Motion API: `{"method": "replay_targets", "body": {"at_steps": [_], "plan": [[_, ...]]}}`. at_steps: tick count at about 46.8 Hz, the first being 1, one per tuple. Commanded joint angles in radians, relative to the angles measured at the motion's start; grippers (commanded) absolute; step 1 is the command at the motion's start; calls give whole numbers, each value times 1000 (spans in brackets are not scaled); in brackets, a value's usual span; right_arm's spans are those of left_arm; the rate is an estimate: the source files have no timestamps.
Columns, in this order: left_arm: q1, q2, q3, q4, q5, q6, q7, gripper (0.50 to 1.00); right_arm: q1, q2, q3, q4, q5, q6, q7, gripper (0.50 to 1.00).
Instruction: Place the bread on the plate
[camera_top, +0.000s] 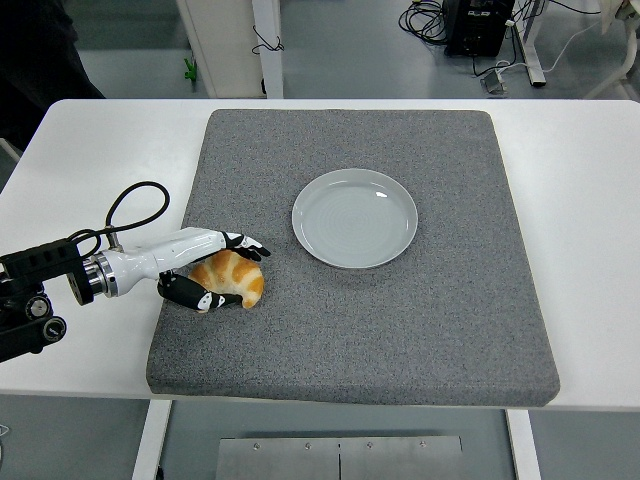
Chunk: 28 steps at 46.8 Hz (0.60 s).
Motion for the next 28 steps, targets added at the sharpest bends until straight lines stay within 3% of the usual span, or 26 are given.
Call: {"method": "replay_targets", "body": {"at_steps": [1, 4, 24, 28], "plan": [[0, 0, 0, 0, 1, 2, 0, 757, 0, 0, 0, 0, 1, 0, 1, 1000], [0, 2, 0, 0, 2, 2, -2, 746, 0, 0, 0, 0, -1, 0, -1, 1000], [-8, 5, -1, 4, 33, 2, 0, 528, 0, 0, 0, 0, 1, 0, -1, 1000], [-18, 6, -3, 4, 33, 0, 0, 520, 0, 0, 0, 2, -1, 0, 1, 1000]]}}
